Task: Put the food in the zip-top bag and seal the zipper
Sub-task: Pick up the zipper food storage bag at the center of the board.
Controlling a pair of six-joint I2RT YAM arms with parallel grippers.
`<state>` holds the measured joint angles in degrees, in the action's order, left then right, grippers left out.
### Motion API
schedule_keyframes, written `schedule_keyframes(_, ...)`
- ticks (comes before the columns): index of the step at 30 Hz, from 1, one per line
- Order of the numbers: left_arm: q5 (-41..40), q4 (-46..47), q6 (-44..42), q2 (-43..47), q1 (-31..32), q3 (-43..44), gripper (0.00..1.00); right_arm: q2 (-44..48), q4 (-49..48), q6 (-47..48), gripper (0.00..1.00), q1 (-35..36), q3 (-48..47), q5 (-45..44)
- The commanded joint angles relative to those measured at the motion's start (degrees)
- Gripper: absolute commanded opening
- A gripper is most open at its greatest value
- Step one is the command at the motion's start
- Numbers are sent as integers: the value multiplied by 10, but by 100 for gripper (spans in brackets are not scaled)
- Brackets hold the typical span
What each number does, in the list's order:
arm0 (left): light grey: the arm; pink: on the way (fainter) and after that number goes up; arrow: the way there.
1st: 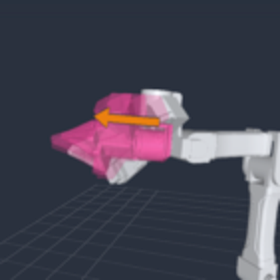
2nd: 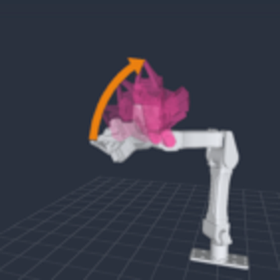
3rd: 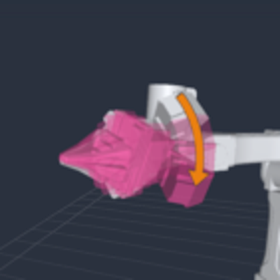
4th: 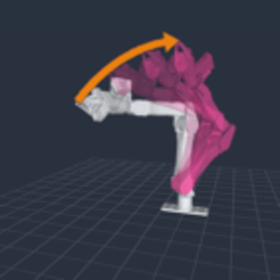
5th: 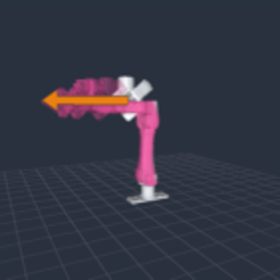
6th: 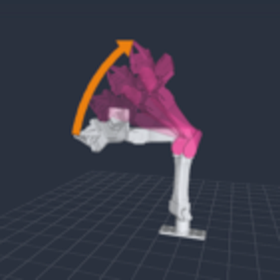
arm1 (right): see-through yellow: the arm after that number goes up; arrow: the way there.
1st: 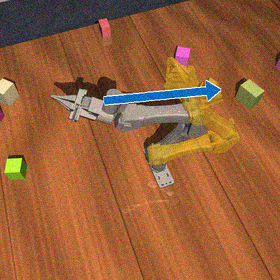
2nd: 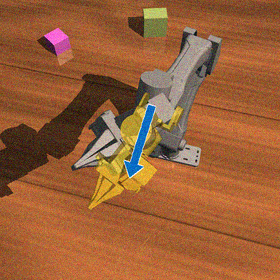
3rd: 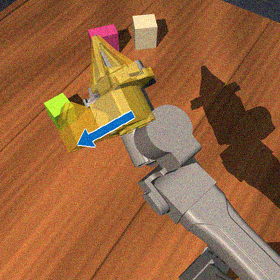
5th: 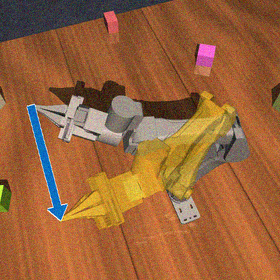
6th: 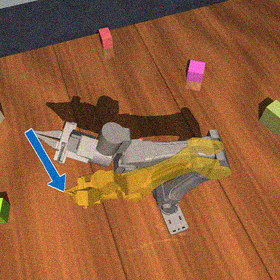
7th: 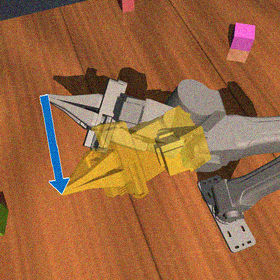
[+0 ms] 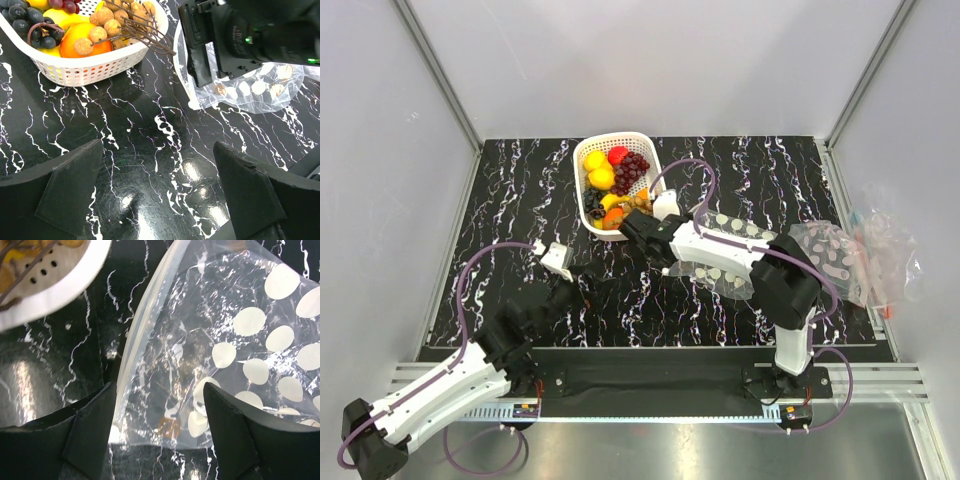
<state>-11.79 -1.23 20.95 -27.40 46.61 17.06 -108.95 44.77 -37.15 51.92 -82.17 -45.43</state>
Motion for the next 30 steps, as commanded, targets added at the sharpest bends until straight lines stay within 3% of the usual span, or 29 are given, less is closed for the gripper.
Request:
schedule_keyframes(1, -3, 15, -2, 9, -1, 15, 99, -10, -40, -28, 77, -22, -16, -34)
schedule_keyframes(10, -5, 15, -3, 8, -1, 15, 99, -23, -130, 9, 77, -69, 23, 21)
schedule_keyframes(21, -6, 17, -4, 1, -1, 16, 99, -71, -66, 6, 73, -78, -18, -31)
schedule_keyframes(26, -6, 18, -3, -1, 0, 15, 99, -49, -56, 0, 61, -79, -4, -38)
schedule_keyframes(29, -4, 20, -3, -5, -1, 15, 99, -22, -58, 6, 44, -79, 5, -39)
schedule_keyframes(30, -4, 20, -3, -6, 0, 16, 99, -15, -57, 8, 32, -79, 8, -41)
